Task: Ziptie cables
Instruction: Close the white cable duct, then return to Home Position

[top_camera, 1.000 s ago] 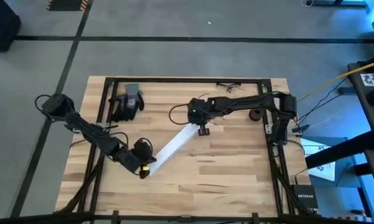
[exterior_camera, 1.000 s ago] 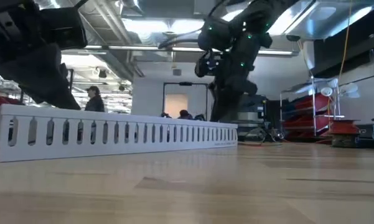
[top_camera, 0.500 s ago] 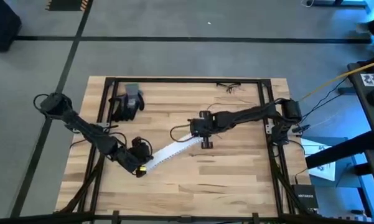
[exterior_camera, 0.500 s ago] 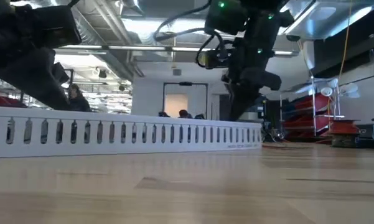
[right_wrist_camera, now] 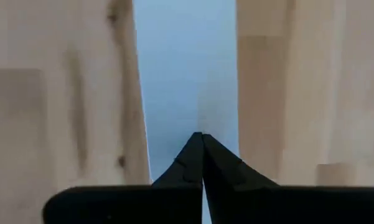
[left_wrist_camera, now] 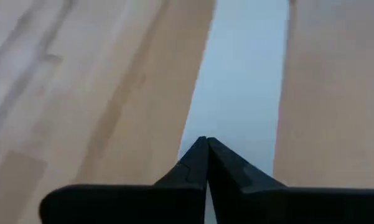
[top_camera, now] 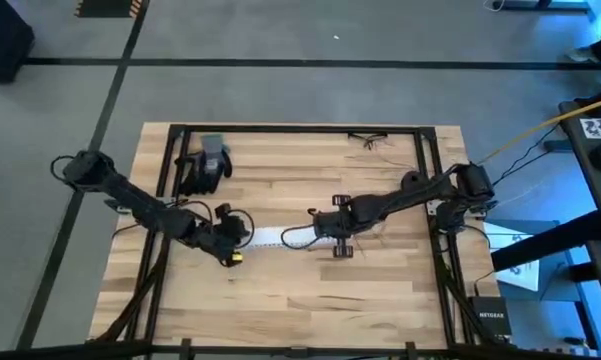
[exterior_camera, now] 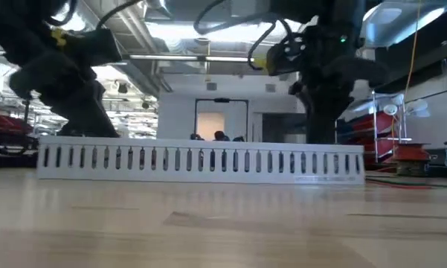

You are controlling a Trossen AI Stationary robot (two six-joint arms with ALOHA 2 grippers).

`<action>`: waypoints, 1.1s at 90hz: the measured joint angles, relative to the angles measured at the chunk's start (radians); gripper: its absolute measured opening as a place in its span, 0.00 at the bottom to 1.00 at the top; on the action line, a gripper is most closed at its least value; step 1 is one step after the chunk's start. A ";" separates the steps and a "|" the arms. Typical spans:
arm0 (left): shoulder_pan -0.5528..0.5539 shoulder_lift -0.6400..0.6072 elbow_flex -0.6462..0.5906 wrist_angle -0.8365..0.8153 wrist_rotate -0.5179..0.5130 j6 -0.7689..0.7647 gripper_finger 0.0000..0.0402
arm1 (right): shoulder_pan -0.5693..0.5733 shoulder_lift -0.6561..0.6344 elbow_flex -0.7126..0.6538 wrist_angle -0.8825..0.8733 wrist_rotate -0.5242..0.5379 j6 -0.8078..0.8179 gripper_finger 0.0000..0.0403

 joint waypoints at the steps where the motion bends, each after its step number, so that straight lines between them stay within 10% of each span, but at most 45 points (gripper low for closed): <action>1: 0.002 0.000 0.000 0.000 0.000 0.002 0.00 | 0.001 0.000 0.000 0.001 0.003 -0.003 0.00; 56: -0.027 -0.352 0.179 -0.141 0.005 0.319 0.00 | 0.001 -0.410 -0.021 0.158 0.058 -0.133 0.00; 99: 0.124 -0.817 -0.154 0.072 0.292 0.359 0.00 | -0.025 -0.903 -0.688 0.941 -0.001 -0.049 0.00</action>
